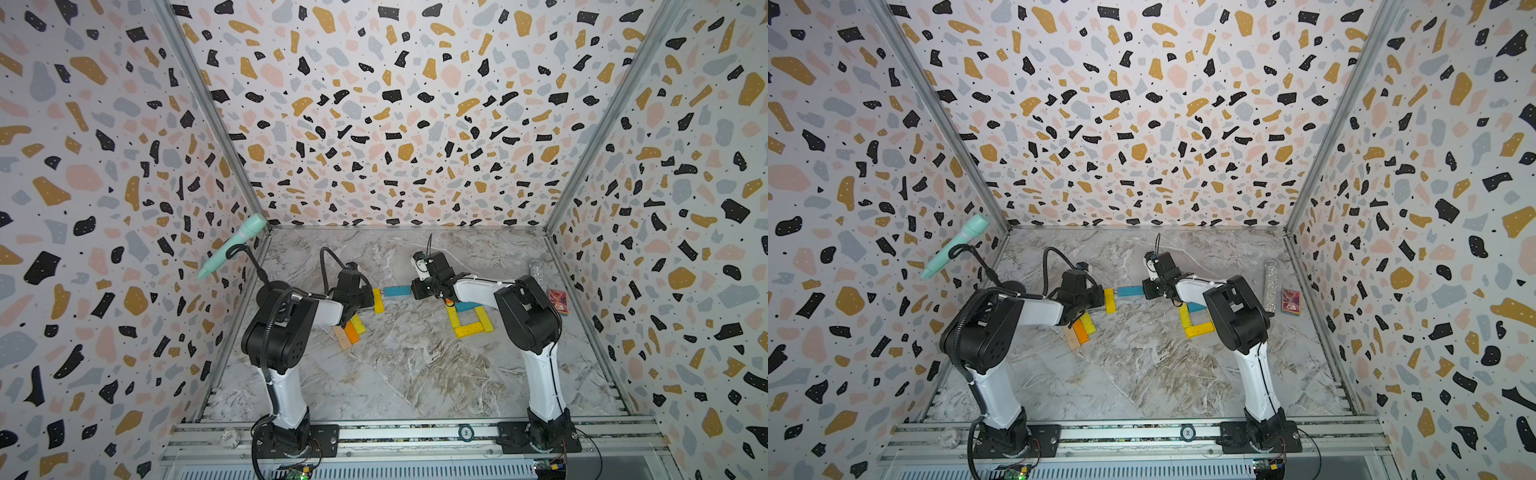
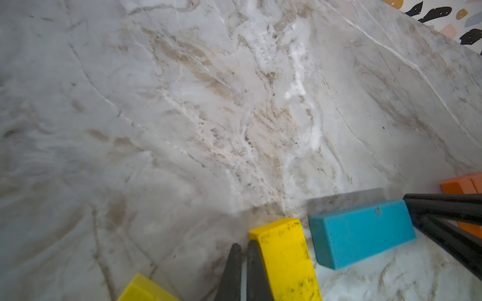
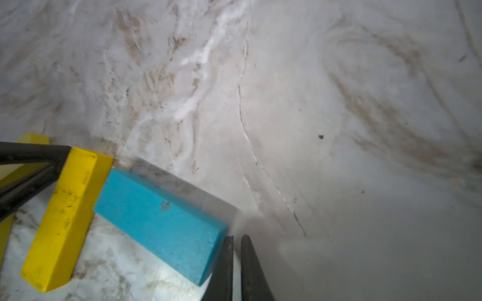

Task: Assemble the number 6 with building blocks
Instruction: Assemble the building block at the center of the board.

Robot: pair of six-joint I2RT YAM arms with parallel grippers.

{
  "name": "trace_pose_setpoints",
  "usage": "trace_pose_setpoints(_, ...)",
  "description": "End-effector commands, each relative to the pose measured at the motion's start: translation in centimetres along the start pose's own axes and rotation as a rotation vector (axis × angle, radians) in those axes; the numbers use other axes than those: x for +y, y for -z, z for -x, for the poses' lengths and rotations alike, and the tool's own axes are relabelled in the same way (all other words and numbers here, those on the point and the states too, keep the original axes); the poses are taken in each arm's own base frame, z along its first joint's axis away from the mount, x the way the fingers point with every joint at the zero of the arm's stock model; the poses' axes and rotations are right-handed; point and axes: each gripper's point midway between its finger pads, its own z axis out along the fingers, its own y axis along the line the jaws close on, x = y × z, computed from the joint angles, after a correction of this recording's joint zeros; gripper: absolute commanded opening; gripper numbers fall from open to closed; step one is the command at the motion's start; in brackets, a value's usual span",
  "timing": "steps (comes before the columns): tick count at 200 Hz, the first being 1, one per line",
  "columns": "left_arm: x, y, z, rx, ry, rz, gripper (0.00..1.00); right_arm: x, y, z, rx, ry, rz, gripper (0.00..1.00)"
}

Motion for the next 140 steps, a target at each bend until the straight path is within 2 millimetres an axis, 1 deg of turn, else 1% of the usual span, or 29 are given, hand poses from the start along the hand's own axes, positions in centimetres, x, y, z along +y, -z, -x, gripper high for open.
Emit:
trace_pose_setpoints(1, 0.2, -0.5, -0.4, 0.017, -0.002, -0.002, 0.01, 0.0, 0.3, 0.1, 0.019, -0.001, 0.003, 0.10)
trace_pose_setpoints(19, 0.1, -0.6, -0.5, 0.017, 0.000, -0.012, 0.01, 0.1, 0.1, -0.2, 0.024, -0.006, 0.014, 0.11)
trace_pose_setpoints(81, -0.3, -1.1, -0.8, 0.024, -0.011, -0.043, 0.01, 1.5, -0.4, -0.6, 0.028, -0.009, 0.063, 0.11)
trace_pose_setpoints(107, -0.4, -1.4, -0.8, 0.034, -0.026, -0.044, 0.01, 1.4, -0.8, -0.8, 0.036, -0.012, 0.060, 0.11)
trace_pose_setpoints(140, -0.4, -1.6, -1.1, 0.040, -0.035, -0.052, 0.01, 1.4, -0.7, -0.7, 0.037, -0.012, 0.059, 0.11)
